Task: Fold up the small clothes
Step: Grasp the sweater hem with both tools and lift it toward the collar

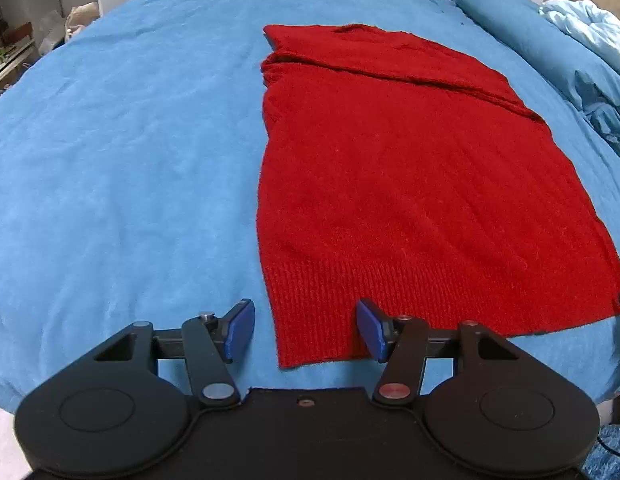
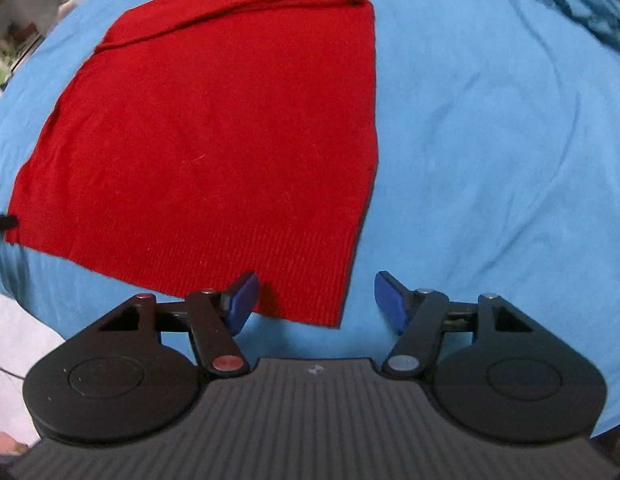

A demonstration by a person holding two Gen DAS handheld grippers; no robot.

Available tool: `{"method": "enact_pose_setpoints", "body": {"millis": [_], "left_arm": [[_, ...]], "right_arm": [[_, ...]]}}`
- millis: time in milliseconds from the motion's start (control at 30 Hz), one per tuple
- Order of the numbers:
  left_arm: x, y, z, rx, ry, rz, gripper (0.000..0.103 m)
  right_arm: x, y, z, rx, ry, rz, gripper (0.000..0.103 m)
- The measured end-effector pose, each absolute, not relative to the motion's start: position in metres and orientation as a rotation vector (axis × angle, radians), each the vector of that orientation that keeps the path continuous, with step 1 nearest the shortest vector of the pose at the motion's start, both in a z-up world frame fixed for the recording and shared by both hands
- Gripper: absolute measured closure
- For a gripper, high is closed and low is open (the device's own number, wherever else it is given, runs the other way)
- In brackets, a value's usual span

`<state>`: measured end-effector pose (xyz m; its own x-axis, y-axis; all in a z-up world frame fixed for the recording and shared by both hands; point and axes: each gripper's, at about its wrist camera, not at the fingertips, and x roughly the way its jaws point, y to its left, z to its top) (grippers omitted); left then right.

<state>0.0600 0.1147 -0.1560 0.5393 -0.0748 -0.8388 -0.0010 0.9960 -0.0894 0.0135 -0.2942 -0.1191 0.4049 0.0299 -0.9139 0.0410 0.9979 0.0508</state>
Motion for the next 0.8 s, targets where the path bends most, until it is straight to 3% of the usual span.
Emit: {"method": "enact_pose_setpoints", "body": {"millis": [133, 233, 300, 433, 533, 800], "left_arm": [[0.066, 0.113, -0.161, -0.086, 1.01, -0.051, 0.046], [0.066, 0.112, -0.165, -0.083, 1.012, -0.059, 0.054], [0.065, 0.109, -0.164, -0.073, 1.011, -0.066, 0.067], [0.065, 0.106, -0.164, -0.067, 1.011, -0.072, 0.09], [0.065, 0.104, -0.164, -0.056, 1.004, -0.059, 0.094], [0.056, 0.105, -0.134, -0.1, 0.944, -0.052, 0.097]], "right_arm": [[0.018, -0.302, -0.126, 0.128, 1.176, -0.03, 0.037], [0.02, -0.3, -0.128, 0.13, 1.194, -0.034, 0.049], [0.018, -0.3, -0.128, 0.126, 1.2, -0.03, 0.052], [0.016, -0.3, -0.128, 0.129, 1.214, -0.02, 0.067], [0.015, -0.304, -0.127, 0.14, 1.215, -0.018, 0.079], [0.012, -0.317, -0.112, 0.294, 1.146, 0.002, 0.083]]}}
